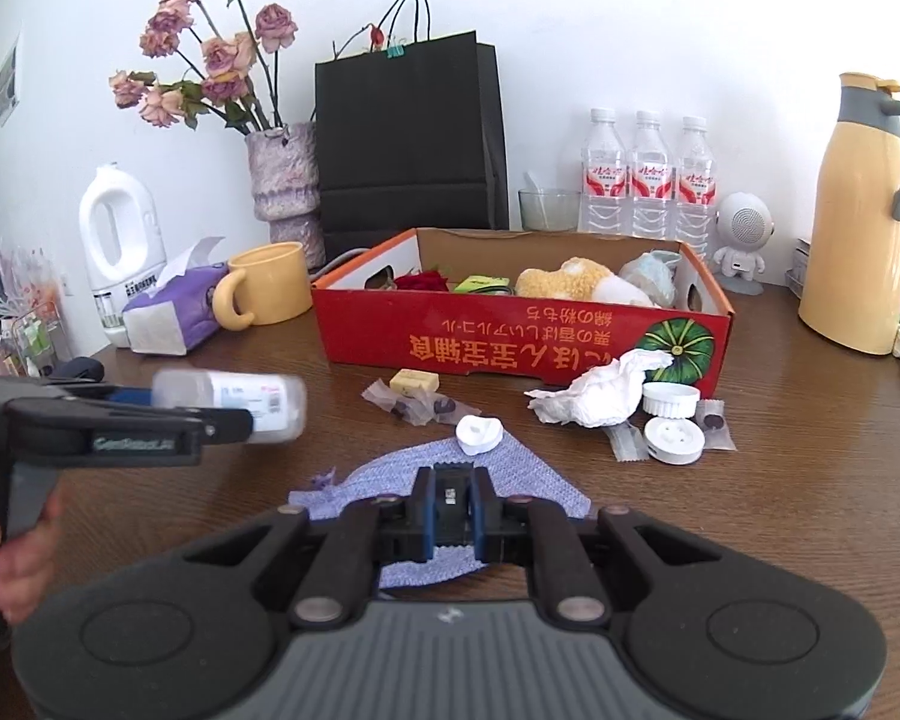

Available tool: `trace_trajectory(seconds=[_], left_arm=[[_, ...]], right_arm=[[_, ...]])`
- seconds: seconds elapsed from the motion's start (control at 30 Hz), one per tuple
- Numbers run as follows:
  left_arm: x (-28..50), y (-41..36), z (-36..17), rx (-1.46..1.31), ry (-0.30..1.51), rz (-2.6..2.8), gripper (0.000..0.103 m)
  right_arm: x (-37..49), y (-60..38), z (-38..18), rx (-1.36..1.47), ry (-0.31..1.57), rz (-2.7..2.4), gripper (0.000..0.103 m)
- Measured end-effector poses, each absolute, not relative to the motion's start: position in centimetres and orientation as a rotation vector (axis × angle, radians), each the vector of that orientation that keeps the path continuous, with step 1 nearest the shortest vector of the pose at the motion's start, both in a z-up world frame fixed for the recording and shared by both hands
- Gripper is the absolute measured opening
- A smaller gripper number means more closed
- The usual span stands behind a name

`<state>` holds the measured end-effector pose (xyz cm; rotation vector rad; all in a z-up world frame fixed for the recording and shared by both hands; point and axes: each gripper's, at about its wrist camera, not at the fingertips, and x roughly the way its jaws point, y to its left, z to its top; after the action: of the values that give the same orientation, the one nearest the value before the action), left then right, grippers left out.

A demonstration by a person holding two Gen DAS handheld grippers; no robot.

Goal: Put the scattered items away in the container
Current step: 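Carry the white container into the box and open the left tool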

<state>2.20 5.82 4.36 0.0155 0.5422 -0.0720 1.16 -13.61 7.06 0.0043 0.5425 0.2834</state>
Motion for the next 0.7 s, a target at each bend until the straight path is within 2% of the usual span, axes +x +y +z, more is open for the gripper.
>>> trace_trajectory(seconds=[0.33,0.7], left_arm=[[-8.6,1.2,7.0,0.113,0.404,-0.064,0.065],[-13.1,-1.1,8.6,0.093,0.348,-0.121,0.065]], right_arm=[[-5.9,-14.4,8.2,0.021,0.495,0.288,0.011],[-10.8,-15.5,10.2,0.042,0.425,0.241,0.011]])
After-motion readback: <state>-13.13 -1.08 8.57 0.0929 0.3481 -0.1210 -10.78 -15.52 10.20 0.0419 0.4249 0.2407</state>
